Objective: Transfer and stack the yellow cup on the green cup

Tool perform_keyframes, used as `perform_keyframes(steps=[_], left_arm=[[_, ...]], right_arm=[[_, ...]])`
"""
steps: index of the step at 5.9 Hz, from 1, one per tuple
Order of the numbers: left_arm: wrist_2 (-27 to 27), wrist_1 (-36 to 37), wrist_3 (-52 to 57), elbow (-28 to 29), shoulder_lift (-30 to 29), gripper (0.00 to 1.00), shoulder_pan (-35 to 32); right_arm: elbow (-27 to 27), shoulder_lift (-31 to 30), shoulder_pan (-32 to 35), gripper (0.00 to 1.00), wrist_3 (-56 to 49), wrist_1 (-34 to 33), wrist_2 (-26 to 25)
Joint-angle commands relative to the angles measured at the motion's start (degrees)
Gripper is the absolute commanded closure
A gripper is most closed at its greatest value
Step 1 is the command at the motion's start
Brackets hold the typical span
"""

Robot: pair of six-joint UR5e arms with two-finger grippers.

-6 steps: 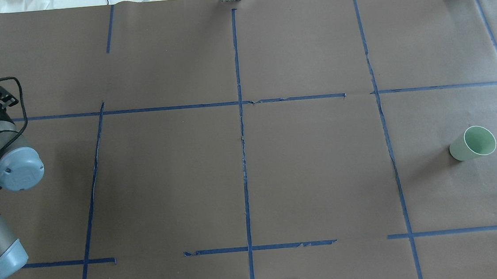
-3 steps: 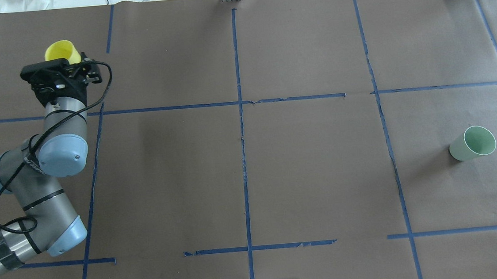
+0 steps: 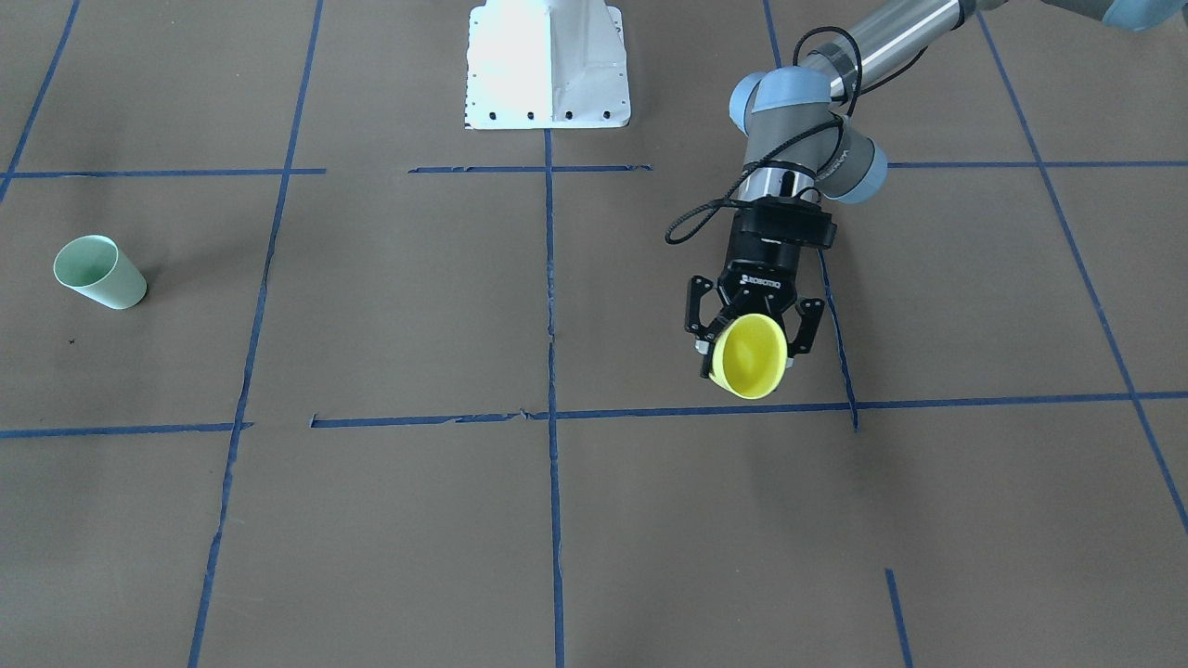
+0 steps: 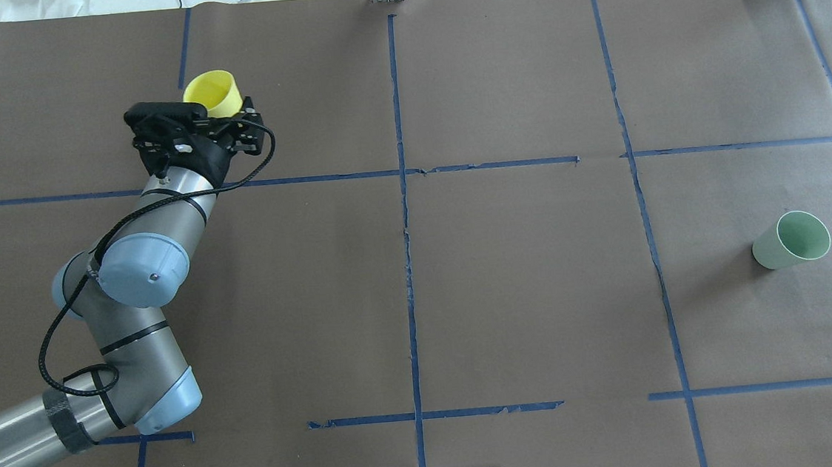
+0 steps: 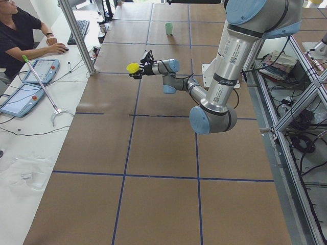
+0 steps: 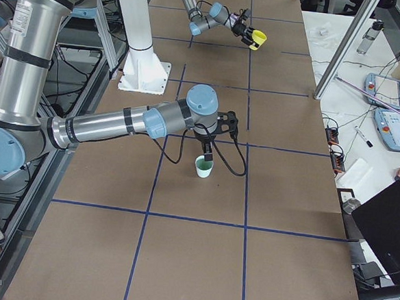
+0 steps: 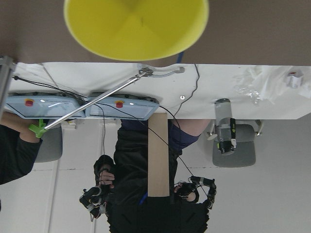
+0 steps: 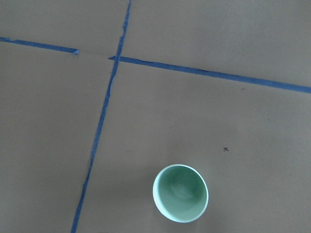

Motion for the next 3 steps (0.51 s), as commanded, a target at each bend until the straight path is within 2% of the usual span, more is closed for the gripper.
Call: perform_keyframes(steps=[1, 2, 3], left_arm=[[-11.57, -5.21, 13.53, 0.15, -2.51, 0.92, 0.23], [-17.62, -8.7, 14.11, 0.41, -2.79, 0.91, 0.23], [-20.81, -12.13, 14.11, 0.93, -2.62, 0.92, 0.75]], right_arm=[[1.04, 8.63, -5.73, 0.0, 6.26, -0.08, -0.49], [0.96, 12.94, -8.11, 0.0, 10.23, -0.26, -0.58], [1.04, 16.12, -9.44, 0.0, 13.66, -0.43, -0.5]])
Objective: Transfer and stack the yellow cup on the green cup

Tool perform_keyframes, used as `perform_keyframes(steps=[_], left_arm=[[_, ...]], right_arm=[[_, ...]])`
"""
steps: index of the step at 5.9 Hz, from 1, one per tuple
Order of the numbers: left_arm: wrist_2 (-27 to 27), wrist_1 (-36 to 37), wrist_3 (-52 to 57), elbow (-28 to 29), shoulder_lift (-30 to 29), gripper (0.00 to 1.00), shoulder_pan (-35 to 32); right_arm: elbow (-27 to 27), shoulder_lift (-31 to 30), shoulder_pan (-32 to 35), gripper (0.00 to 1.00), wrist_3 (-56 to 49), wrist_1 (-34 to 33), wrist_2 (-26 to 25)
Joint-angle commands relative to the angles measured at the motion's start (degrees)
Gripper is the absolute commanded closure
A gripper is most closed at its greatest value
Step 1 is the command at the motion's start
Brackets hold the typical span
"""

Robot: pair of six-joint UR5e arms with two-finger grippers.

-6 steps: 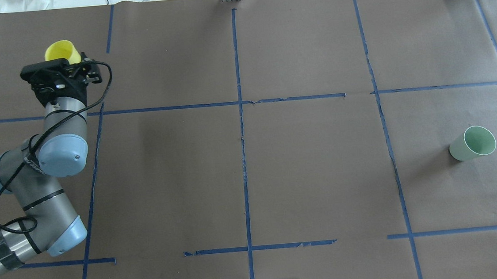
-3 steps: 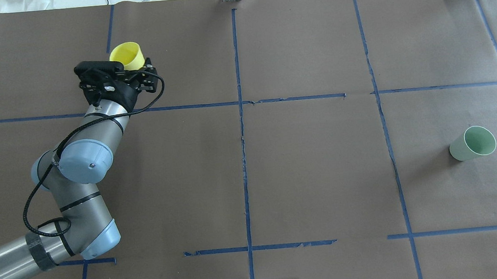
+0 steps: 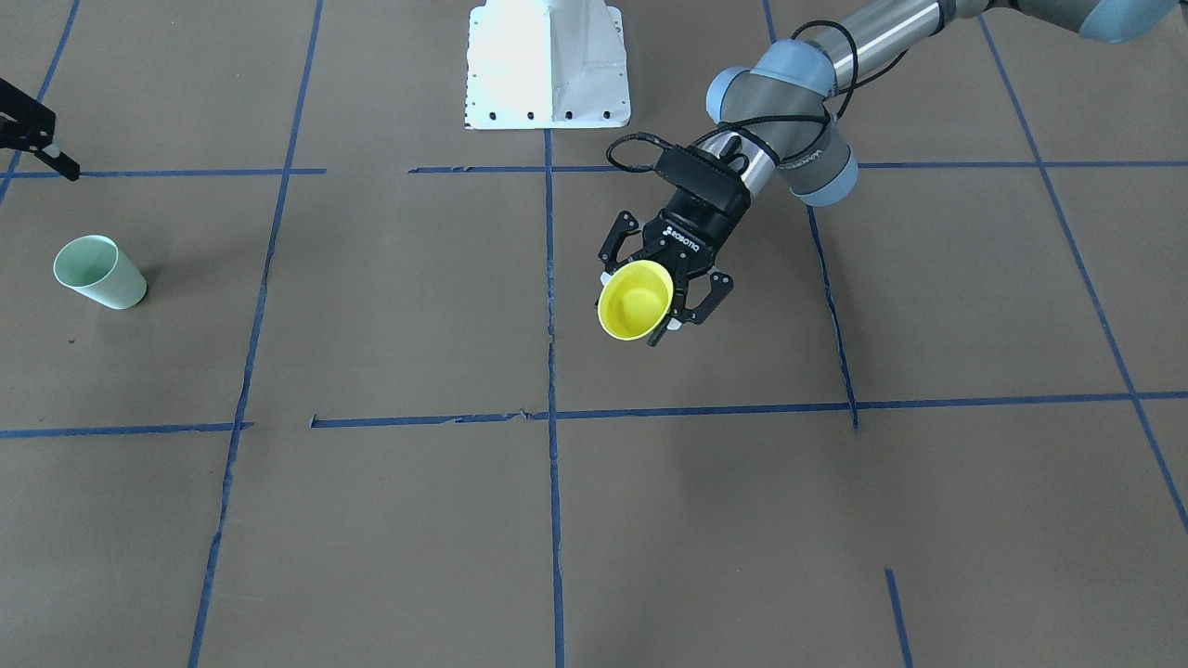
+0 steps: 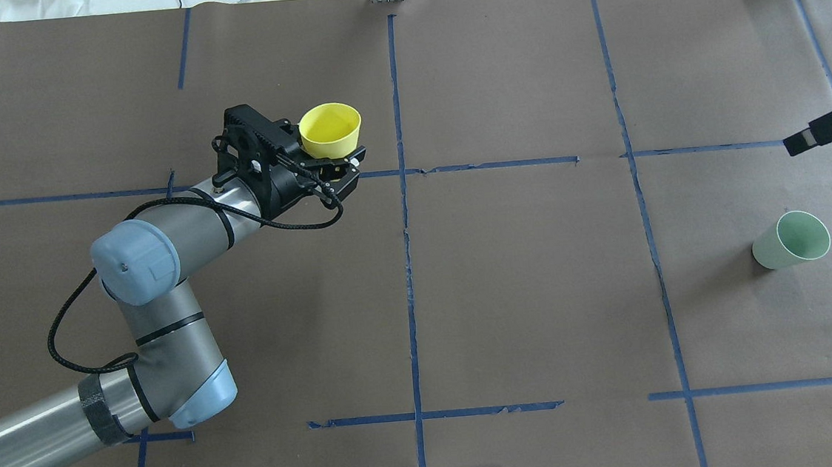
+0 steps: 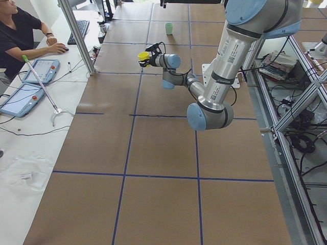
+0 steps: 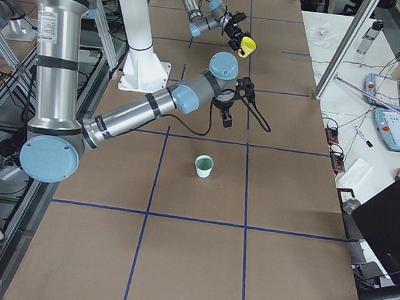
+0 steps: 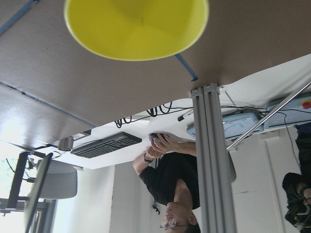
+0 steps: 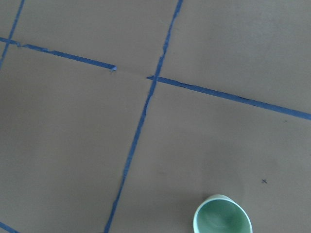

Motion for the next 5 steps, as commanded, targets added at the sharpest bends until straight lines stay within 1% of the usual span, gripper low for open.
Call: perform_keyframes(steps=[1, 2, 3, 4, 5], left_arm=[[-4.02, -4.62, 0.77, -0.09, -0.05, 0.95, 1.94], [-3.93, -6.03, 0.85, -0.09, 0.3, 0.98, 3.61], [-3.67, -6.3, 0.86, -0.09, 0.13, 0.97, 3.97], [-3.67, -6.39, 0.86, -0.18, 0.04, 0.96, 4.06], [-3.15, -7.0, 0.94, -0.1, 0.12, 0.94, 5.02]], right_arm=[[0.16, 7.6, -4.05, 0.0, 10.67, -0.33, 0.01], [-0.02, 12.6, -7.38, 0.0, 19.53, -0.51, 0.01], [-0.19, 16.65, -12.55, 0.0, 29.63, -0.51, -1.04], [-0.37, 19.57, -17.21, 0.0, 34.17, -0.6, -4.01], [-1.24, 22.82, -22.39, 0.0, 38.74, -1.73, -10.04]])
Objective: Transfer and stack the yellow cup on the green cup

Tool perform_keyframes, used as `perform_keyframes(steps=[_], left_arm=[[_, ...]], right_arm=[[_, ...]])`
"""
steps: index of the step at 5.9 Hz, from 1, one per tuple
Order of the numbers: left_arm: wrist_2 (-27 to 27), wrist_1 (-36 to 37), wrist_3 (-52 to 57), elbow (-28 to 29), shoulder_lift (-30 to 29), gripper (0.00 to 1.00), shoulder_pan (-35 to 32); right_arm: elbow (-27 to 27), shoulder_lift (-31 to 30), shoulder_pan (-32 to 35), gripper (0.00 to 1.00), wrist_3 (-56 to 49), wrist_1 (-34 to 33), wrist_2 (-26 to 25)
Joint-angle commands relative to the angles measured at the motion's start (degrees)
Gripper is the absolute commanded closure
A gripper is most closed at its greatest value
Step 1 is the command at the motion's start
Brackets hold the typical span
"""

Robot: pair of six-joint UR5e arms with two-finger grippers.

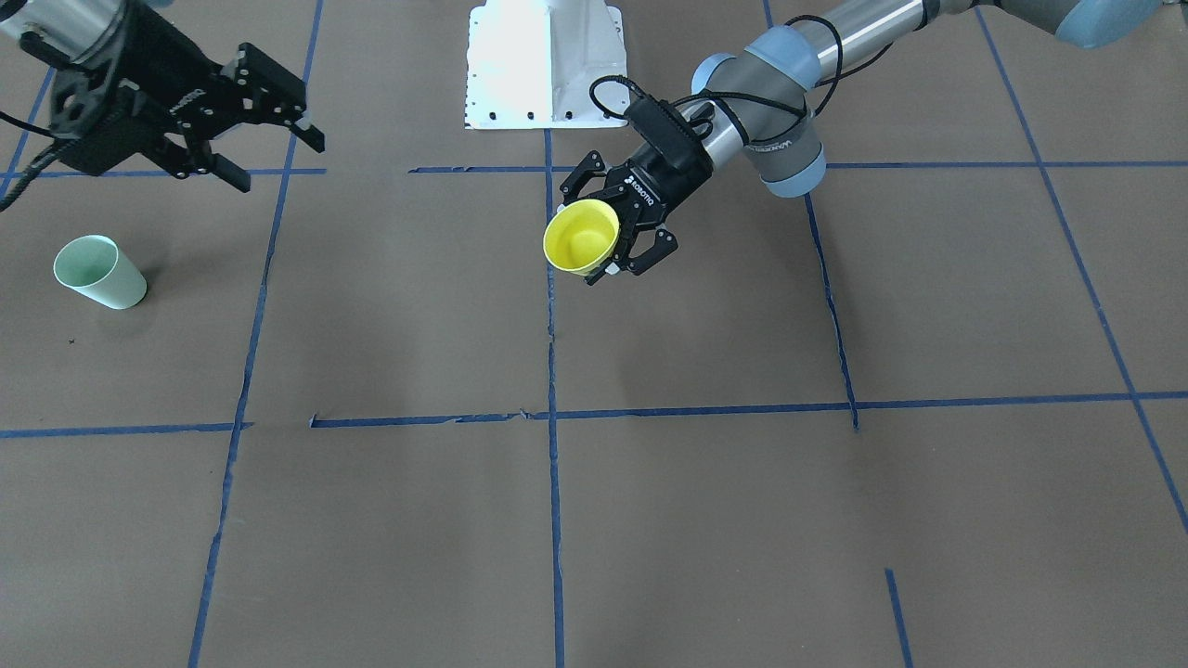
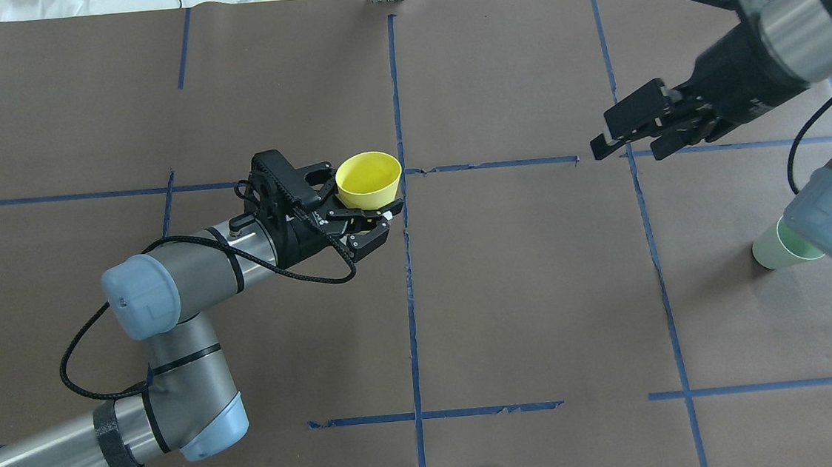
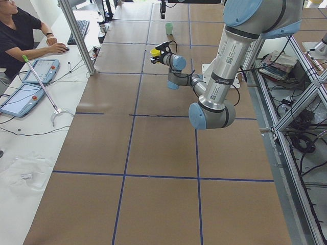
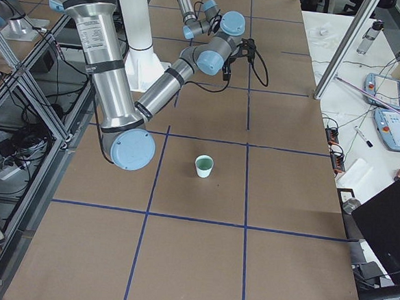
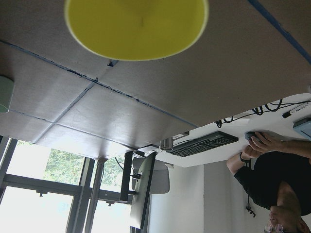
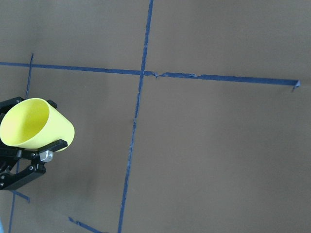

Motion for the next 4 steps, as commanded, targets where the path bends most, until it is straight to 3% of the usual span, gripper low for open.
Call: perform_keyframes(steps=[1, 2, 3, 4], left_arm=[[5.25, -1.61, -0.03, 0.04, 0.2, 0.92, 3.42], [10.87, -1.89, 0.06, -0.05, 0.47, 0.74, 6.32], [11.01, -1.8, 0.15, -0.05, 0.47, 0.75, 6.43], [11.1, -1.89, 3.72, -0.05, 0.38, 0.74, 6.95]], right_arm=[[-0.84, 8.31, -8.27, 0.0, 6.3, -8.91, -8.94], [-1.19, 10.28, -11.35, 0.01, 6.4, -12.29, -11.42], [-2.23, 10.73, -12.68, 0.01, 7.01, -12.33, -12.4], [-6.94, 14.83, -13.22, 0.01, 8.75, -12.42, -12.59]])
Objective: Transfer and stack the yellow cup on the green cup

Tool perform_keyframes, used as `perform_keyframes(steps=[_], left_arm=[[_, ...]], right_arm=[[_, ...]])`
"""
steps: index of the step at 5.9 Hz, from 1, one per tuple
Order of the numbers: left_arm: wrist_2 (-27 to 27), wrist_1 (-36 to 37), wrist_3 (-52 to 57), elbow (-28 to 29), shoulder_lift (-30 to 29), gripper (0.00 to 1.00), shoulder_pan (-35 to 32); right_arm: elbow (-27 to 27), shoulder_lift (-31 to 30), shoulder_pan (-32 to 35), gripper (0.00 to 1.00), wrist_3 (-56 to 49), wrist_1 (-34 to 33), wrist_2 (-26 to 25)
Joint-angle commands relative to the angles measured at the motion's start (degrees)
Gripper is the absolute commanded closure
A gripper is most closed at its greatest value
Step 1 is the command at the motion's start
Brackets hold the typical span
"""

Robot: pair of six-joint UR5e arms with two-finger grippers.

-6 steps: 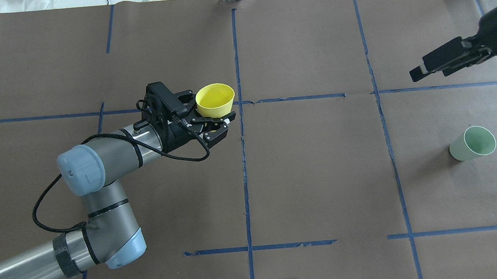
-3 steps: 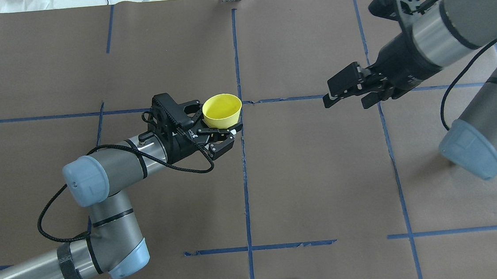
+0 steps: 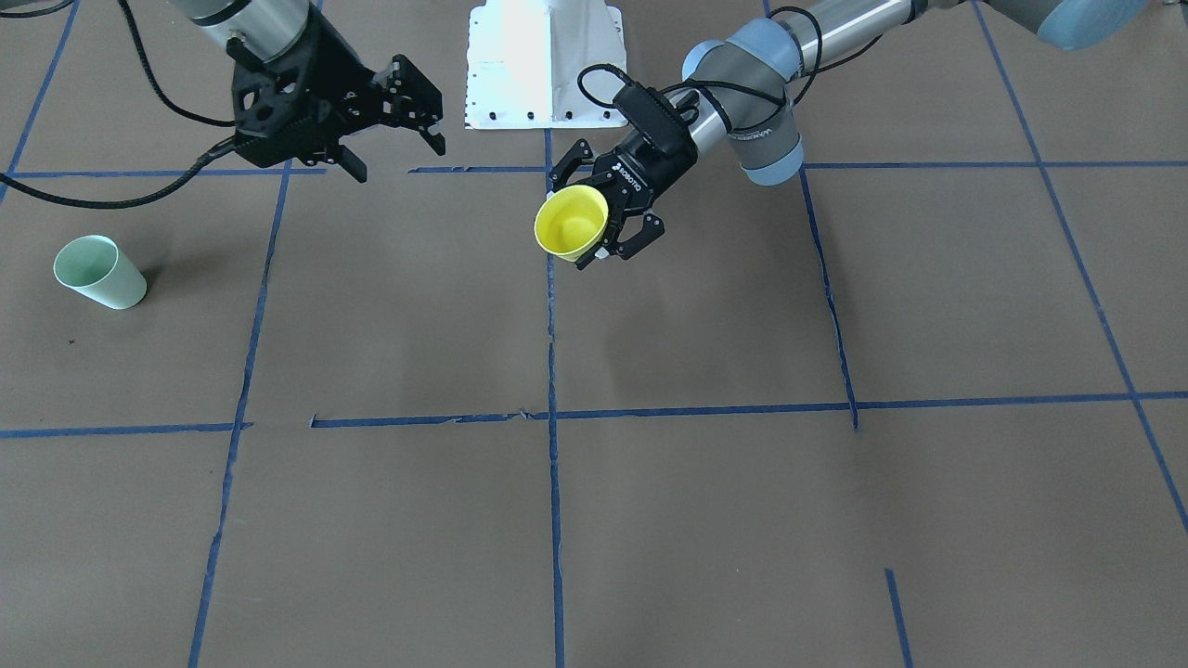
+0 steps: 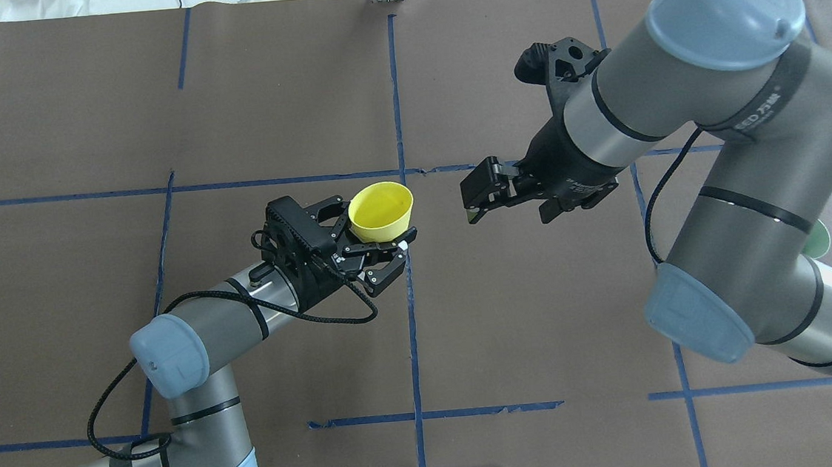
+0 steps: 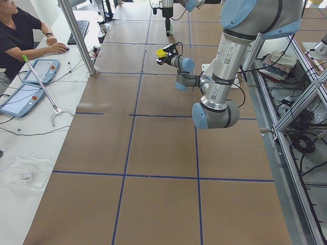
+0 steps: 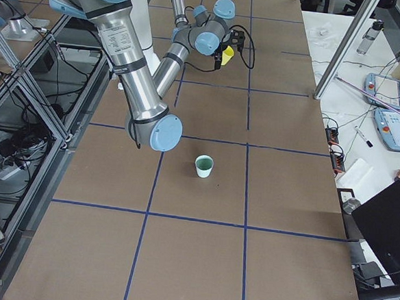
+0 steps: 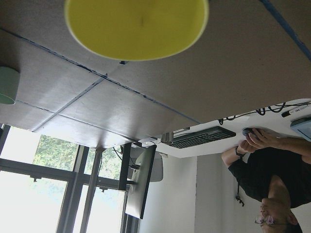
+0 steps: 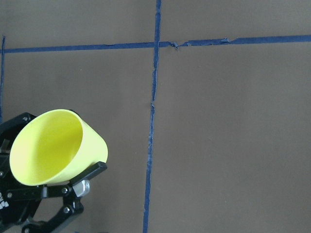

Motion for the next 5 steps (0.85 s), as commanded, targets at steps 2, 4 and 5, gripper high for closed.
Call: perform_keyframes(steps=[2, 4, 5], left_arm=[[0.51, -0.34, 8.69, -0.1, -0.39, 0.62, 1.23], [0.51, -0.34, 9.04, -0.1, -0.39, 0.57, 2.02], [0.6, -0.26, 9.05, -0.1, -0.73, 0.57, 2.63]], right_arm=[[-6.43, 6.46, -1.46, 0.02, 2.39, -0.4, -0.67], [-11.26, 10.08, -1.46, 0.03, 4.23, -0.49, -0.41], [-11.45, 10.17, -1.46, 0.07, 4.23, -1.79, -0.4]])
